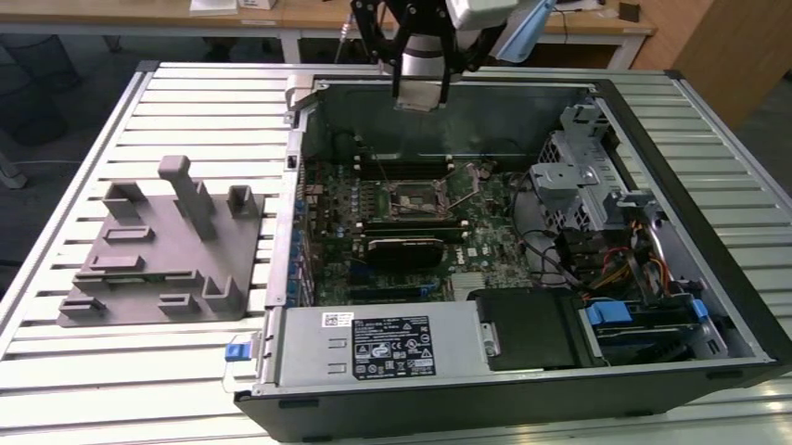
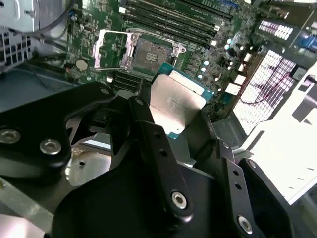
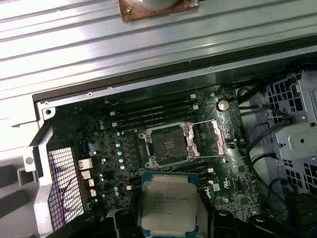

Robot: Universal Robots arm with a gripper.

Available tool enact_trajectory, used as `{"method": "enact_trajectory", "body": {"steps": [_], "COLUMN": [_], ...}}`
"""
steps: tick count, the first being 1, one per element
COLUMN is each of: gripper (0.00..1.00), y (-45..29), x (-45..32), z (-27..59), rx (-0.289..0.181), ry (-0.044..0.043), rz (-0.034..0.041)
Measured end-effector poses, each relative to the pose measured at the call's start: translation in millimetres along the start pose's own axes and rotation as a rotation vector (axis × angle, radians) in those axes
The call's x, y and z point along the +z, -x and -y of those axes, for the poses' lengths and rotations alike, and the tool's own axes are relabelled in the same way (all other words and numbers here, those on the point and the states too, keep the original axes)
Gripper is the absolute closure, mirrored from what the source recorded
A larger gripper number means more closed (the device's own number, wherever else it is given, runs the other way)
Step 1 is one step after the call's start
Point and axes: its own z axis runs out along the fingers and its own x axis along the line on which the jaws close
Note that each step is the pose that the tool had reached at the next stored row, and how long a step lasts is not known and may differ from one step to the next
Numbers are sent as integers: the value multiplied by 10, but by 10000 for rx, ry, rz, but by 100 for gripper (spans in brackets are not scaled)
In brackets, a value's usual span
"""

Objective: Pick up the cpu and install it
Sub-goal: 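Pick up the cpu and move it towards the insertion slot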

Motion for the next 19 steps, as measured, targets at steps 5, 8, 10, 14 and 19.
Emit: {"method": "enact_trajectory", "body": {"steps": [5, 8, 10, 14, 19], "gripper": [47, 47, 47, 47, 47], "y": [0, 0, 0, 0, 0], "x": [7, 11, 14, 20, 29], "z": [0, 0, 1, 1, 1], "rx": [910, 1461, 1818, 2536, 3444], "ry": [1, 2, 3, 5, 5], "rz": [53, 84, 106, 147, 198]}}
